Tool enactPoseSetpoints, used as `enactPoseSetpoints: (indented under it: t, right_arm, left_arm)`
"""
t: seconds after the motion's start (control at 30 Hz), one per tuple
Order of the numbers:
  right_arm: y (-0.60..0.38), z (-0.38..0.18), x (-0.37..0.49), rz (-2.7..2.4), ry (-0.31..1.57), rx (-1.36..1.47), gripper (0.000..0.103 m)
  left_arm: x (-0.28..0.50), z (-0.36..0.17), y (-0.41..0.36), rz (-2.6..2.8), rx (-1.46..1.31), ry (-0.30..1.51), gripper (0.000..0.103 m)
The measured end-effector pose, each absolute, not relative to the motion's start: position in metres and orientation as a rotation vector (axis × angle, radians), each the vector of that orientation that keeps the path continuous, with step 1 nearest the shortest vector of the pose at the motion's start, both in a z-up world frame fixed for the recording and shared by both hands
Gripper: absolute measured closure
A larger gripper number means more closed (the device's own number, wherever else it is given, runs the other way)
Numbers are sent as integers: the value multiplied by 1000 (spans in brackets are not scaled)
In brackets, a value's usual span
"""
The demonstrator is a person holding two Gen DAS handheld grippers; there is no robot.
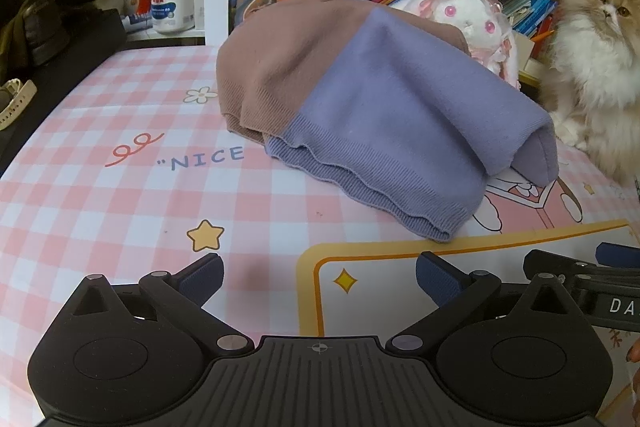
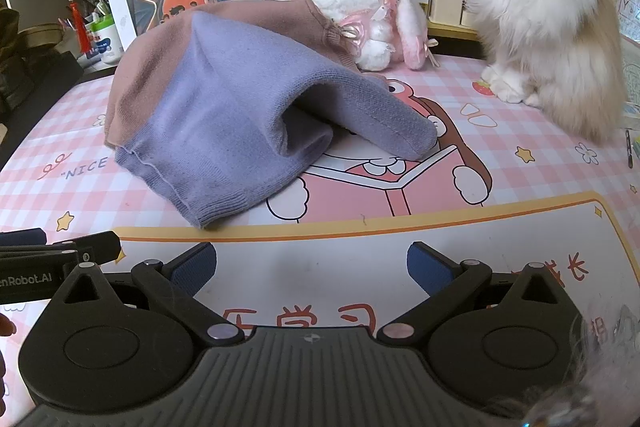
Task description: Fold clothes
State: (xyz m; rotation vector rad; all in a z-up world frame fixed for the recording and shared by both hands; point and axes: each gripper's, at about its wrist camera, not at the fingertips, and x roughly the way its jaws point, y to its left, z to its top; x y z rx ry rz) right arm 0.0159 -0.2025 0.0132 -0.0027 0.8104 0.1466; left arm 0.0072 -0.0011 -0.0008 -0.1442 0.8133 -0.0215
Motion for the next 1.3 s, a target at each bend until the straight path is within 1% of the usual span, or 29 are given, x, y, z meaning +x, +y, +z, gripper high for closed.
enactPoseSetpoints:
  t: [0.8, 1.1, 1.3]
  right_arm:
    - [-203, 12, 14, 163, 818, 3, 0]
    - [-219, 13, 13, 198, 813, 18, 0]
    - [-243, 12, 16, 242, 816, 30, 0]
  left_arm:
    - [1, 1, -8, -49, -113, 809, 0]
    - [-10, 5, -26, -40, -122, 749, 0]
    - [-9, 5, -42, 67, -160, 805, 0]
